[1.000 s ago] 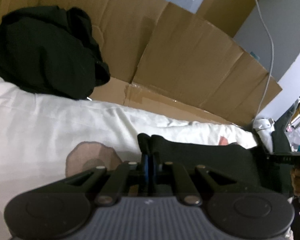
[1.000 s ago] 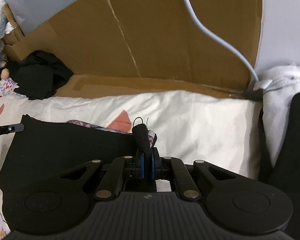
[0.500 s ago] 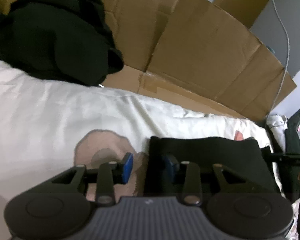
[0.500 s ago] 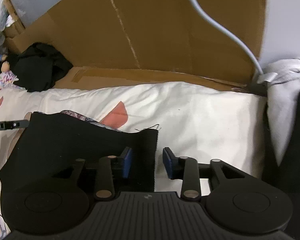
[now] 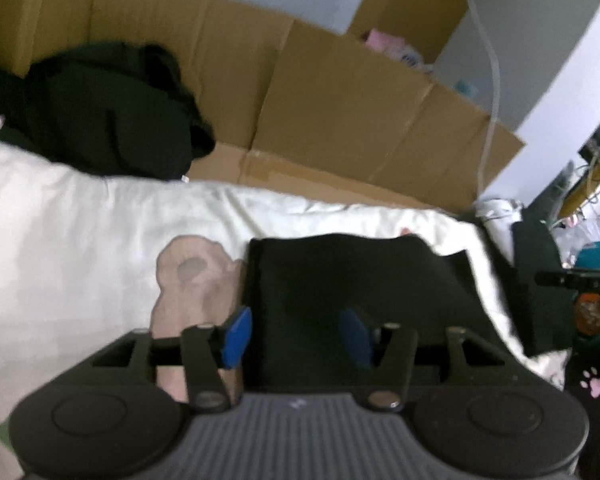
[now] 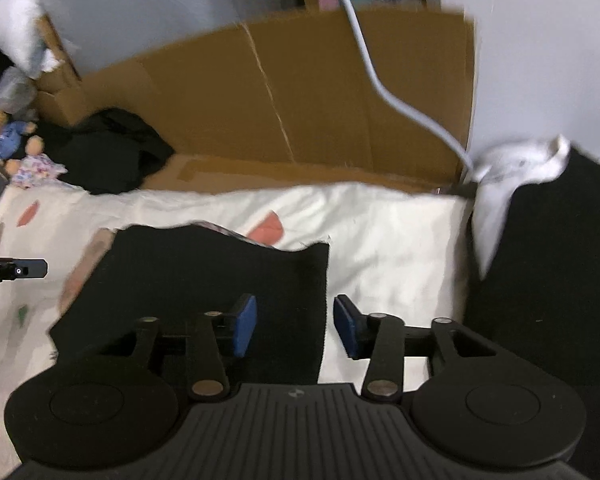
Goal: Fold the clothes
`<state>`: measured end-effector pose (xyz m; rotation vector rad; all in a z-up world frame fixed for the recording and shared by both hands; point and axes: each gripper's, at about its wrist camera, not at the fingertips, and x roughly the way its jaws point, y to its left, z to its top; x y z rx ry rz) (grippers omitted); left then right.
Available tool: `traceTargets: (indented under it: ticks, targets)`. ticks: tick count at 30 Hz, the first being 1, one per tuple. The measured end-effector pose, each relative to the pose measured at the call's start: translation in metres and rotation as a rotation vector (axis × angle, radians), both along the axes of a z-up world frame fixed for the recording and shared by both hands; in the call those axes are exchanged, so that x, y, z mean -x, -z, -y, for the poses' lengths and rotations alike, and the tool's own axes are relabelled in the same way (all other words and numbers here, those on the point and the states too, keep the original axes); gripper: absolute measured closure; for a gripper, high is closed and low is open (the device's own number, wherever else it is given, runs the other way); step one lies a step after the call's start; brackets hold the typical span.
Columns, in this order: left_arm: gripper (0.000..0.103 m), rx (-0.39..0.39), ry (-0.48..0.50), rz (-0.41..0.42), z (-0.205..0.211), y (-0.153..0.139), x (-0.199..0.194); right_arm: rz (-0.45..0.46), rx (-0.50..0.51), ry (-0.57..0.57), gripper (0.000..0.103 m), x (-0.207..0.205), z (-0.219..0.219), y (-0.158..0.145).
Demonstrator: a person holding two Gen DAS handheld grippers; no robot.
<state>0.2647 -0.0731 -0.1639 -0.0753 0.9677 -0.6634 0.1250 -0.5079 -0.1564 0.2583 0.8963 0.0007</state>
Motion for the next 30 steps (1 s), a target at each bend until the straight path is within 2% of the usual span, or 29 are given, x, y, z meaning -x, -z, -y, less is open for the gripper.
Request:
traceTargets:
  ticks: [4, 8, 10, 13, 17, 19, 24, 28, 30]
  targets:
    - [0.044, 0.01, 0.027, 0.0, -0.004, -0.021, 0.021, 0.06, 0.09, -0.013, 0.04, 0.037, -0.018, -0.033]
    - [0.043, 0.008, 0.074, 0.021, -0.002, -0.031, 0.041, 0.058, 0.162, -0.023, 0.04, 0.055, -0.03, -0.044]
    - [0.039, -0.023, 0.104, 0.048, 0.004, -0.033, 0.055, 0.059, 0.217, -0.01, 0.038, 0.067, -0.036, -0.048]
    - [0.039, -0.045, 0.115, 0.079, 0.008, -0.033, 0.07, 0.059, 0.211, -0.033, 0.035, 0.077, -0.04, -0.047]
    - [0.039, -0.059, 0.111, 0.078, 0.011, -0.022, 0.087, 0.108, 0.114, -0.062, 0.026, 0.09, -0.044, -0.035]
    - [0.039, -0.047, 0.097, 0.043, 0.009, -0.011, 0.089, 0.128, 0.096, -0.059, 0.025, 0.093, -0.047, -0.029]
    - [0.039, 0.014, 0.072, -0.072, 0.002, 0.017, 0.091, 0.055, 0.081, -0.053, 0.025, 0.091, -0.044, 0.01]
    - [0.039, -0.027, 0.071, -0.112, 0.005, 0.037, 0.092, -0.008, 0.061, -0.038, 0.029, 0.09, -0.037, 0.027]
    - [0.039, -0.04, 0.068, -0.132, 0.006, 0.047, 0.094, -0.043, 0.057, -0.011, 0.038, 0.091, -0.033, 0.036]
